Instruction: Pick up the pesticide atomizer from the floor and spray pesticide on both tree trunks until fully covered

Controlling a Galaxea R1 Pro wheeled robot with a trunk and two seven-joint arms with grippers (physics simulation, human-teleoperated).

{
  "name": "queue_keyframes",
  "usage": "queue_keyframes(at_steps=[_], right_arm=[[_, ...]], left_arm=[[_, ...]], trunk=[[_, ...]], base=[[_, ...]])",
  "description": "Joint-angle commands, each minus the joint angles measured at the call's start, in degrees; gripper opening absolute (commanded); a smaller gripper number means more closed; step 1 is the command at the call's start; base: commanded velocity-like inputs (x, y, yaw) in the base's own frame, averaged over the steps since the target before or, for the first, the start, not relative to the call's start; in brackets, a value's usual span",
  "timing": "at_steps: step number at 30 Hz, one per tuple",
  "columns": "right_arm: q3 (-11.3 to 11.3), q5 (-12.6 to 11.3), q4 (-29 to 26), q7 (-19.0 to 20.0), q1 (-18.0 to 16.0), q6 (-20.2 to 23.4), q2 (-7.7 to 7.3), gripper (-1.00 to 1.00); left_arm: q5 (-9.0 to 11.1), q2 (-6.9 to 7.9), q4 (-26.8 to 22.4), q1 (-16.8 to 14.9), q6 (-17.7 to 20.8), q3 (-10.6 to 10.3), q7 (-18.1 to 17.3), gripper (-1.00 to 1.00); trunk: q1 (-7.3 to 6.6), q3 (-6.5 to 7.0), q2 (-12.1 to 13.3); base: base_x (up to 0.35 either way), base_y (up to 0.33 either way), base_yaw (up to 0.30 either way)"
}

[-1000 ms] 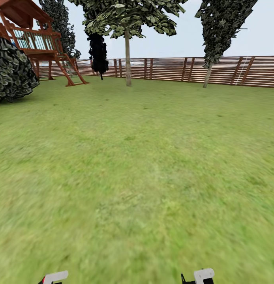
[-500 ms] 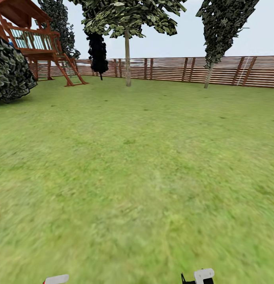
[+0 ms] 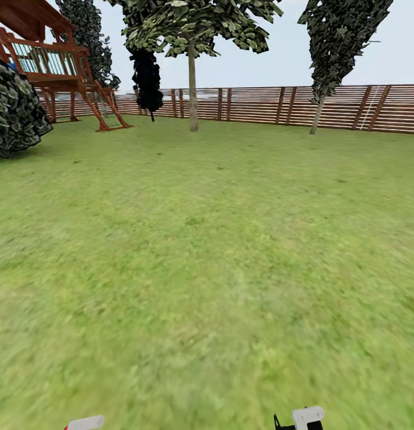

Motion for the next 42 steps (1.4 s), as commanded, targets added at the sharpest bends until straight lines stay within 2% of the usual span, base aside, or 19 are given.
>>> queue_keyframes(at_steps=[1, 42], right_arm=[[0.0, 0.0, 0.0, 0.0, 0.0, 0.0, 0.0, 1.0], [0.0, 0.0, 0.0, 0.0, 0.0, 0.0, 0.0, 1.0]], left_arm=[[0.0, 0.01, 0.0, 0.0, 0.0, 0.0, 0.0, -1.0], [0.0, 0.09, 0.0, 0.0, 0.0, 0.0, 0.0, -1.0]], trunk=[[0.0, 0.0, 0.0], [0.0, 0.0, 0.0]], base=[[0.34, 0.0, 0.0], [0.34, 0.0, 0.0]])
